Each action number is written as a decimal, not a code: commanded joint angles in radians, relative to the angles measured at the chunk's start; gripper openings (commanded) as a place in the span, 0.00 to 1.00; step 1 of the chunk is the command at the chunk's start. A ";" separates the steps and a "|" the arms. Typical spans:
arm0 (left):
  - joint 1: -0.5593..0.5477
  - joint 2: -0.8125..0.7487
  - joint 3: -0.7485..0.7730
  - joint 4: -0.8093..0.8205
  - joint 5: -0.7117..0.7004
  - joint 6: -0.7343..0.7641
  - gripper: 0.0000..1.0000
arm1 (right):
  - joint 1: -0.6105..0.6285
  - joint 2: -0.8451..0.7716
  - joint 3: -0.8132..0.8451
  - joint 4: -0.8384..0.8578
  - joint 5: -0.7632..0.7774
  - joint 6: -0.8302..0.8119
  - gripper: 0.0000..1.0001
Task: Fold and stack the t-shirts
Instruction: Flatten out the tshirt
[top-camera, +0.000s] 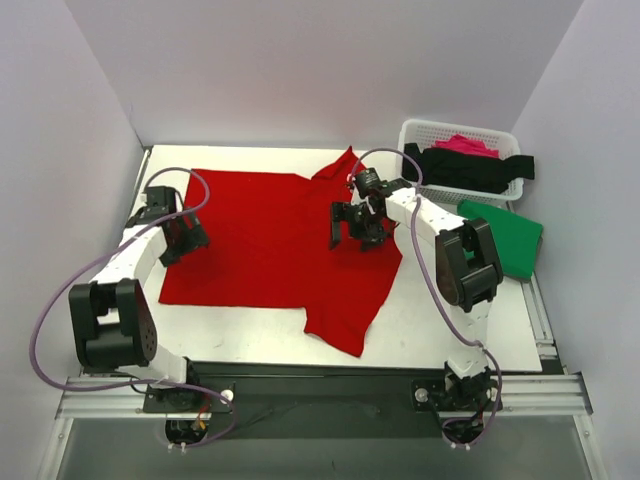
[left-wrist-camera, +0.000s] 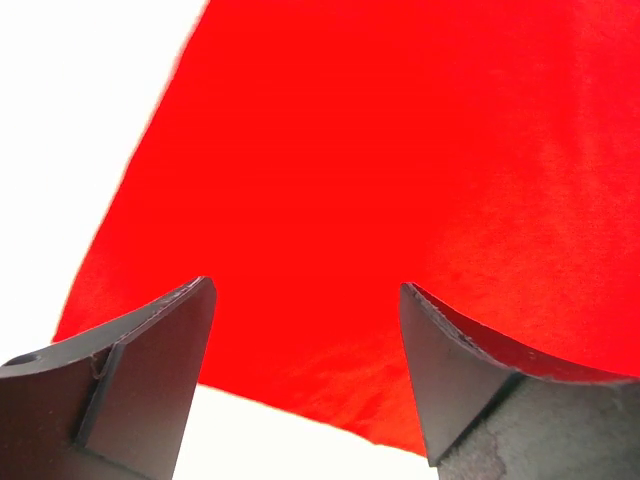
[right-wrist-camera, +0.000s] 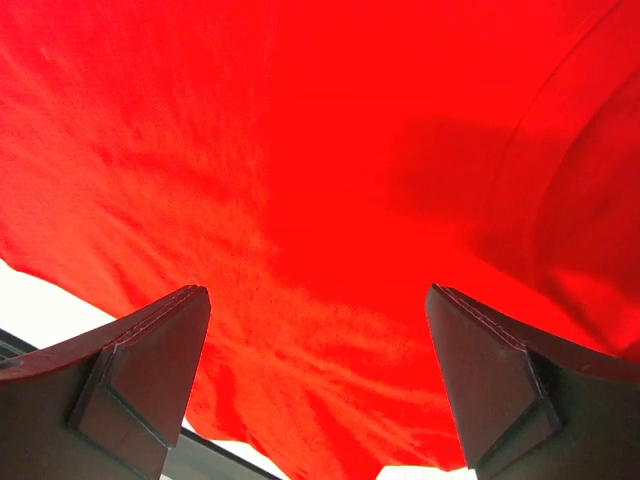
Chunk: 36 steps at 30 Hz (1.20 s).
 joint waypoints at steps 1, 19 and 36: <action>0.087 -0.151 -0.104 0.022 -0.076 -0.052 0.85 | 0.034 -0.105 -0.068 0.015 0.024 0.013 0.94; 0.277 -0.208 -0.304 0.034 -0.062 -0.082 0.78 | 0.060 -0.393 -0.349 0.090 0.099 0.084 0.91; 0.364 -0.202 -0.406 0.123 -0.052 -0.106 0.61 | 0.040 -0.484 -0.393 0.047 0.107 0.050 0.91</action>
